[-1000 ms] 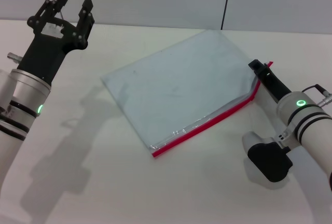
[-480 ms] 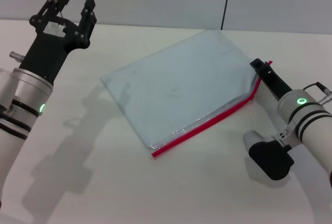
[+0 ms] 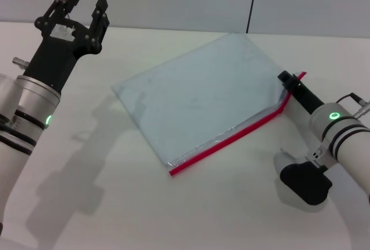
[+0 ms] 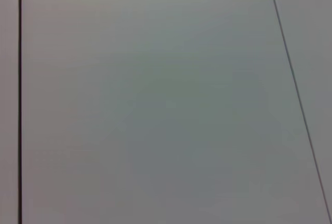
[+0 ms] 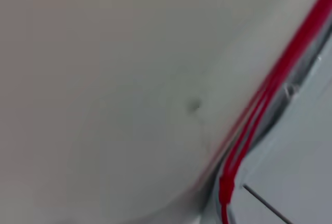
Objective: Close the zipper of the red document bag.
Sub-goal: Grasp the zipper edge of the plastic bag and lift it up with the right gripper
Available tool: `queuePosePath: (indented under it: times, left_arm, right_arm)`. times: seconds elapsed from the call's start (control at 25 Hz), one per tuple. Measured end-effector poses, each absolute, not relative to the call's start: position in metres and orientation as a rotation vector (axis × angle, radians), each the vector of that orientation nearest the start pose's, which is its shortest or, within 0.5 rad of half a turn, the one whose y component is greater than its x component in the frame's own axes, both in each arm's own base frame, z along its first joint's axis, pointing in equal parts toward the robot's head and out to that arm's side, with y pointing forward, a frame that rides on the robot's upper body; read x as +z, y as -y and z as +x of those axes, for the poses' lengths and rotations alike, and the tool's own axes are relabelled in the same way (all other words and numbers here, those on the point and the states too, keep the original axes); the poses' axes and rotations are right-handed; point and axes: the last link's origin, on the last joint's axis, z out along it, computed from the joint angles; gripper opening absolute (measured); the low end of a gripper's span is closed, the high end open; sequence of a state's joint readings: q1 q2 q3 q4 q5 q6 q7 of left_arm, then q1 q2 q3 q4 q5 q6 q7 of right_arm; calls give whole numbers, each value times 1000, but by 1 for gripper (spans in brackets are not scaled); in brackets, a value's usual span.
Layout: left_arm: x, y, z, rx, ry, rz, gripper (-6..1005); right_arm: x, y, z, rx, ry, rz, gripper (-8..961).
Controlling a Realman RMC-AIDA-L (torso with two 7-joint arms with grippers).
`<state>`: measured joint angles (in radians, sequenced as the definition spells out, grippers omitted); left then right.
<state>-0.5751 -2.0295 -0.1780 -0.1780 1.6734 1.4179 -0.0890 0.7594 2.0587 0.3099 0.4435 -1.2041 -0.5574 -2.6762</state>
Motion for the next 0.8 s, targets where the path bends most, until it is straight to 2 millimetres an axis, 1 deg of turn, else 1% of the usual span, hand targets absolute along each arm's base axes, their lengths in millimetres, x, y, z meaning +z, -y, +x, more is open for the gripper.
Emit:
queuePosePath:
  times: [0.32, 0.8]
  left_arm:
    - [0, -354, -268, -901, 241, -1648, 513]
    - [-1, -355, -268, -896, 248, -1650, 512]
  right_arm:
    - [-109, -389, 262, -1087, 1452, -1686, 313]
    - [-115, -387, 255, -1056, 1449, -1697, 250]
